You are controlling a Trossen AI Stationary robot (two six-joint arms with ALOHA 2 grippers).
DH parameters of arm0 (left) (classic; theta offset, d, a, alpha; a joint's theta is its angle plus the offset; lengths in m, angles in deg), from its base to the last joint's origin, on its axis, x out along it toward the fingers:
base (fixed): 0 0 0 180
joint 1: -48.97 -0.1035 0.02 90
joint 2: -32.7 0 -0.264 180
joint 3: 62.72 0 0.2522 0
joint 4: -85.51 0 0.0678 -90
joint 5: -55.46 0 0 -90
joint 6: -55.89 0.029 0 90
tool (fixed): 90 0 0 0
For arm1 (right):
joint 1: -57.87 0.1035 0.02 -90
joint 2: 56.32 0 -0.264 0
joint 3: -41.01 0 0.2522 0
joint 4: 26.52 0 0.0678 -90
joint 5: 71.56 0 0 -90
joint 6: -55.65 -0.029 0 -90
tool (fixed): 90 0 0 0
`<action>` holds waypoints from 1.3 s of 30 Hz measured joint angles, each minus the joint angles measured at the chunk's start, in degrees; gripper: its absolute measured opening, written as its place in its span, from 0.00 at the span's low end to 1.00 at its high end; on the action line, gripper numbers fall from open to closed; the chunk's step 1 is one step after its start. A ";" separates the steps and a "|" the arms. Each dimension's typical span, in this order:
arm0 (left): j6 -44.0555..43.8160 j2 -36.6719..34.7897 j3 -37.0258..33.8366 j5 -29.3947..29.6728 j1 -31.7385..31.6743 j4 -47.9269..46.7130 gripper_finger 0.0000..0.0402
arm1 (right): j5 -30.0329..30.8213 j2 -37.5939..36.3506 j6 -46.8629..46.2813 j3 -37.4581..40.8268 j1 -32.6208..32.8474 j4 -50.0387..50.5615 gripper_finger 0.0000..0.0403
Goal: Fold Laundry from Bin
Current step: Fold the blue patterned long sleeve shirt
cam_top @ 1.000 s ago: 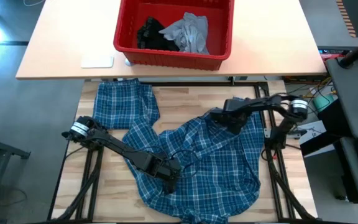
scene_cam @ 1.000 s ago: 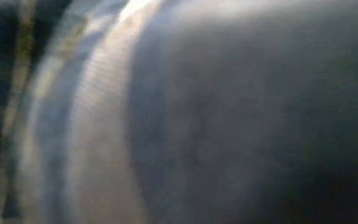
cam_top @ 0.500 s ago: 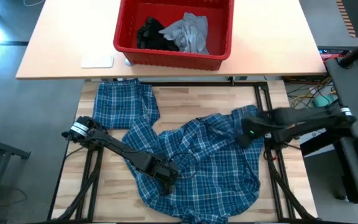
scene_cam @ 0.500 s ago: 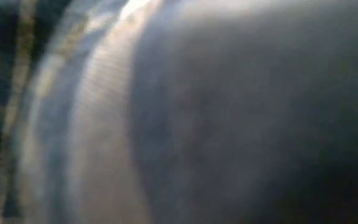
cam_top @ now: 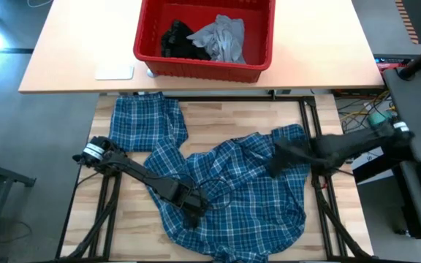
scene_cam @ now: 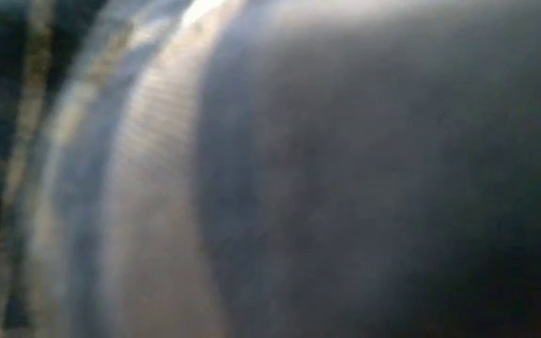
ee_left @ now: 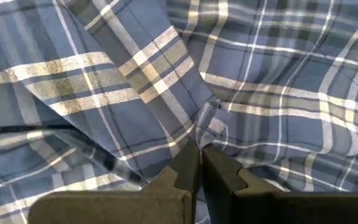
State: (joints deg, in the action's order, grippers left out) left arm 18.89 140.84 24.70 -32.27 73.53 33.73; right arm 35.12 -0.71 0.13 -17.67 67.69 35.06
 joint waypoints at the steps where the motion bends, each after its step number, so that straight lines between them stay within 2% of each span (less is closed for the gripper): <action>1: 0.21 0.00 0.17 0.00 -0.11 0.00 0.00 | -2.88 1.45 3.73 -0.05 -4.56 -1.12 0.45; 5: 0.51 0.00 0.56 0.00 -0.55 0.07 0.00 | -12.37 7.43 21.81 -0.07 -22.18 -6.80 0.50; 10: 0.20 0.00 0.56 -0.26 -0.84 0.59 0.00 | -14.19 18.08 42.97 -2.77 -32.92 -14.45 0.52; 12: -0.45 0.00 0.56 -0.85 -1.09 0.81 0.00 | -13.14 22.97 47.40 -5.50 -35.48 -15.01 0.52; 15: -1.70 0.00 0.56 -2.32 -1.44 1.40 0.00 | -4.59 29.58 46.54 -9.57 -37.71 -15.21 0.51; 17: -2.27 0.00 0.56 -3.04 -1.55 1.58 0.00 | -3.06 32.97 47.39 -12.03 -38.10 -15.40 0.49; 19: -2.68 -0.02 0.56 -3.28 -1.64 1.51 0.00 | -6.54 36.40 49.34 -14.36 -37.97 -13.86 0.48; 22: -2.73 -0.12 0.56 -3.40 -1.72 1.41 0.00 | -15.14 39.74 49.49 -17.62 -36.27 -4.67 0.46; 25: -2.99 -0.17 0.56 -3.77 -1.72 1.38 0.00 | -20.33 38.13 47.69 -21.04 -32.40 4.82 0.45; 28: -2.81 -0.18 0.56 -3.78 -1.78 1.31 0.00 | -22.81 34.18 43.42 -21.77 -26.48 9.64 0.45; 33: -1.54 -0.20 0.56 -3.82 -2.51 0.91 0.00 | -25.12 28.48 31.65 -19.12 -15.29 5.26 0.46; 39: 0.43 -1.94 0.56 -3.82 -4.47 -0.38 0.00 | -25.55 26.31 20.01 -13.82 -6.96 -9.92 0.46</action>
State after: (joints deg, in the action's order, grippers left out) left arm 19.33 138.90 25.26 -36.09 69.06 33.35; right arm 9.58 25.60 20.14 -31.49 60.73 25.14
